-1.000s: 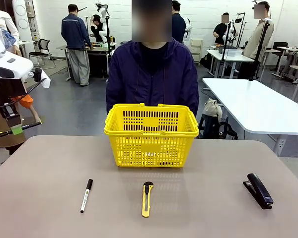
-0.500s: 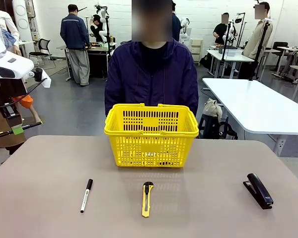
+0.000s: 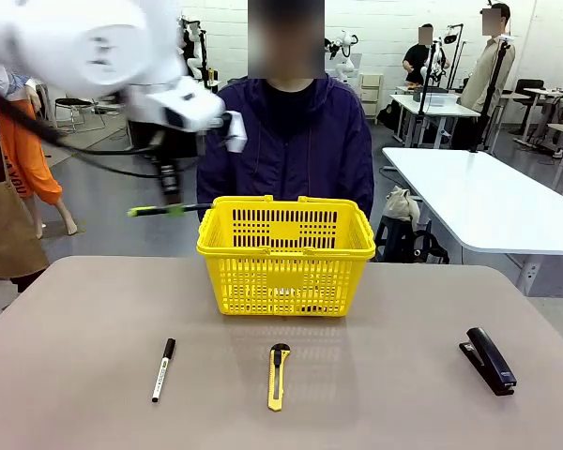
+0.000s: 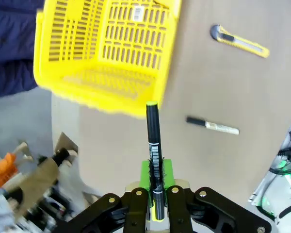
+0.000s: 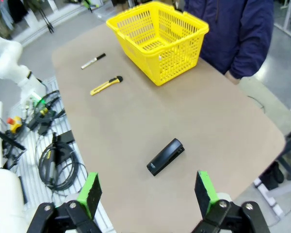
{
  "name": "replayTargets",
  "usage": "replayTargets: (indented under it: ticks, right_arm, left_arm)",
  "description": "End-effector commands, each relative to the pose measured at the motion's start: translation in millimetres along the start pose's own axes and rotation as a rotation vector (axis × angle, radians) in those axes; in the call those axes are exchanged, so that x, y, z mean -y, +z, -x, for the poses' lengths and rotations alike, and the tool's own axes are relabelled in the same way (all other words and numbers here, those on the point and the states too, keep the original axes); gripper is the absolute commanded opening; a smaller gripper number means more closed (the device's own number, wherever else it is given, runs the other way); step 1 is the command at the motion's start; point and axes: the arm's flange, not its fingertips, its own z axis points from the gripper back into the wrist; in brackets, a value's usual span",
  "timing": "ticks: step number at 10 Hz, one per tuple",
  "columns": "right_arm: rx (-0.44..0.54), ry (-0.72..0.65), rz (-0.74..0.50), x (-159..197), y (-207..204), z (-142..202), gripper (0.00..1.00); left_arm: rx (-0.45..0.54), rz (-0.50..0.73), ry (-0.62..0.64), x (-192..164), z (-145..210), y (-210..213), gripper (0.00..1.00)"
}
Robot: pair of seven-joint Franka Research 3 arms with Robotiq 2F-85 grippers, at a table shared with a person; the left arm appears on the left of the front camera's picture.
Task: Place the items the person wants into the basket.
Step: Pick up the item the person points to and place it in the Market Basket.
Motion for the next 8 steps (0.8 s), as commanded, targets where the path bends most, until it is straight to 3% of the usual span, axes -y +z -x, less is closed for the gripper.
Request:
replayTargets:
  ticks: [1,4,8]
  right_arm:
    - [0.028,0.014,-0.006,1,0,0,1.00]
    - [0.028,0.014,-0.006,1,0,0,1.00]
    - [0.028,0.014,-0.006,1,0,0,1.00]
  left_arm:
    - [-0.023,0.008,-0.100,-47,-58,-9,0.11]
    - [0.060,0.018,-0.184,-50,-126,-47,0.11]
    - [0.090,-0.007,-0.194,-49,-144,-116,0.11]
